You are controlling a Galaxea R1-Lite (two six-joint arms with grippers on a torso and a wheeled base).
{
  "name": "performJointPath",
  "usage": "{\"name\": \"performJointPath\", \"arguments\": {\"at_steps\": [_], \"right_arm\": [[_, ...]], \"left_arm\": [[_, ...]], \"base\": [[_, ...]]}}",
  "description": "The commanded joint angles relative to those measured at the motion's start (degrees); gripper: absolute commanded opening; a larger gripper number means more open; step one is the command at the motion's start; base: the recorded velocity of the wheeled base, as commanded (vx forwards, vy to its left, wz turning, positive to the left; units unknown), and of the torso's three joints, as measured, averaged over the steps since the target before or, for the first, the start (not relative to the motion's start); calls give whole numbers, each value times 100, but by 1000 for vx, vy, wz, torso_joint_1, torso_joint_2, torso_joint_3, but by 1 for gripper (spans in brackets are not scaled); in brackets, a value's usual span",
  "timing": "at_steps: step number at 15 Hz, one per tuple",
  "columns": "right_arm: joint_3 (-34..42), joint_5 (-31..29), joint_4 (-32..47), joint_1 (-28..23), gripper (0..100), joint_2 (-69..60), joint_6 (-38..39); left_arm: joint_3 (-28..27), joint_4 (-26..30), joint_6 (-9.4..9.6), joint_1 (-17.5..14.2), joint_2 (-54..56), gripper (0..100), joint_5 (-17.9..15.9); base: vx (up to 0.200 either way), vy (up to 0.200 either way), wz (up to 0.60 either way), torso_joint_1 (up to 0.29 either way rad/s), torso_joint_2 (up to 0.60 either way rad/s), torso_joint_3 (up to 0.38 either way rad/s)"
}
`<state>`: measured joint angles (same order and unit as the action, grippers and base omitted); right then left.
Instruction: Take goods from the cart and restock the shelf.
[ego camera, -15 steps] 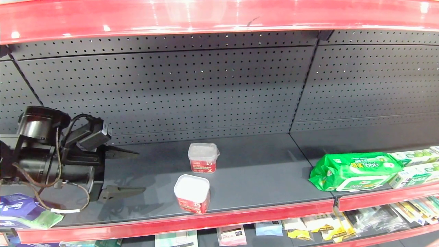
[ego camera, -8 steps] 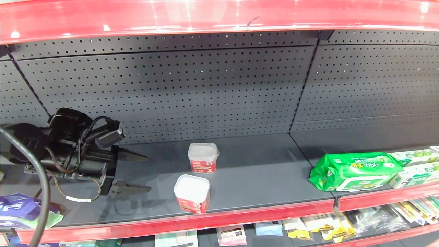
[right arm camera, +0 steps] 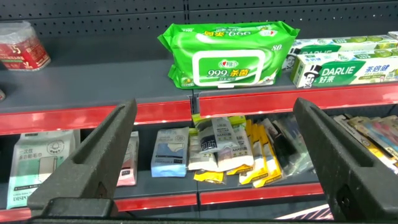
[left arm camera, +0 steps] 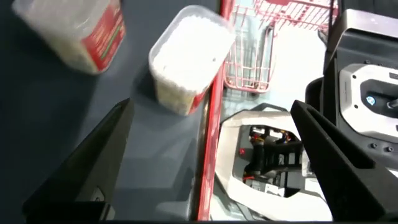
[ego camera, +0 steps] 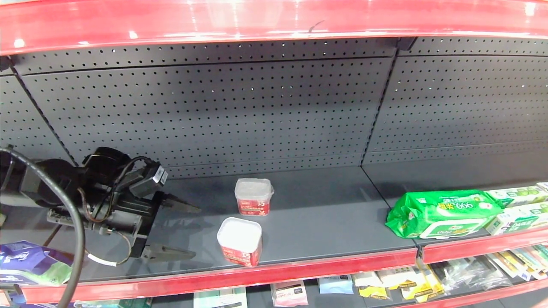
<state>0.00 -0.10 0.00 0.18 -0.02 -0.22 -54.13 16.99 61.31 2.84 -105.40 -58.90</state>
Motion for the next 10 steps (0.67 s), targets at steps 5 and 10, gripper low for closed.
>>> {"name": "performJointPath", "arguments": {"at_steps": [5,10], "right_arm": [[0,1,0,-1,100,11,-4],[0,1,-9,-1,100,11,-4]], "left_arm": [[43,-109,4,314,-156,100,-25],[7,-135,4,454,-323,100,-7]], "base": [[0,0,0,0,0,0],[0,0,0,0,0,0]]}}
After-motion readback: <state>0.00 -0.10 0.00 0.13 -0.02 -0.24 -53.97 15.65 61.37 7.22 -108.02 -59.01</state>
